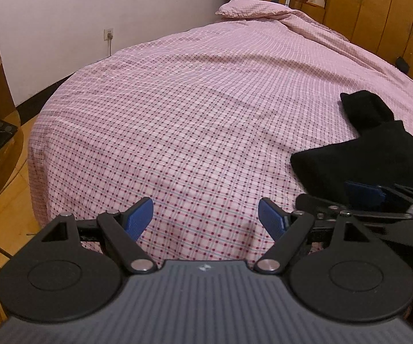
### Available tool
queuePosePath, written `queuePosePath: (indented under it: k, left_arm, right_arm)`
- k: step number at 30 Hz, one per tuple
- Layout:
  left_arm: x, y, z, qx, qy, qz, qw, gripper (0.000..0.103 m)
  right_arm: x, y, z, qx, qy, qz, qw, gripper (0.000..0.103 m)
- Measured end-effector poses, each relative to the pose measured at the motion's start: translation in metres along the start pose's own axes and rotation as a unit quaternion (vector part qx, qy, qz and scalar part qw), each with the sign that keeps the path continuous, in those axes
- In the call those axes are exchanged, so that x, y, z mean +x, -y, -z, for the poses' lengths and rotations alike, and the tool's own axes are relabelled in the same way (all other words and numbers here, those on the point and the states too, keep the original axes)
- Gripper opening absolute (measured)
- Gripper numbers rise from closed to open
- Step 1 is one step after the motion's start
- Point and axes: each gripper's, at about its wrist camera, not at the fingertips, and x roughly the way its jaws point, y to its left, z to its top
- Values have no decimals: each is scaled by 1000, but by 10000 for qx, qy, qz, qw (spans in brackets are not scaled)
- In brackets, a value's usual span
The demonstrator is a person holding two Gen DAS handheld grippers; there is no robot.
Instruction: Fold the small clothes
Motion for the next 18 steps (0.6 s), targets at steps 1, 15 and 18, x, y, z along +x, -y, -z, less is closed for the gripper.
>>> queuePosePath:
  k: [1, 15, 18]
  left_arm:
    - [0, 0, 0, -1, 4, 4, 10000, 84]
    - [-10, 19, -5, 191, 160, 126, 9996, 84]
    - [-12, 26, -7, 228, 217, 217, 9993, 84]
  right_arm:
    - [3, -1, 1, -71, 11, 69, 10000, 73]
    - [-33, 15, -13, -47, 576, 306, 9979, 12]
    - [-57, 32, -23, 305, 866, 284, 9954, 12]
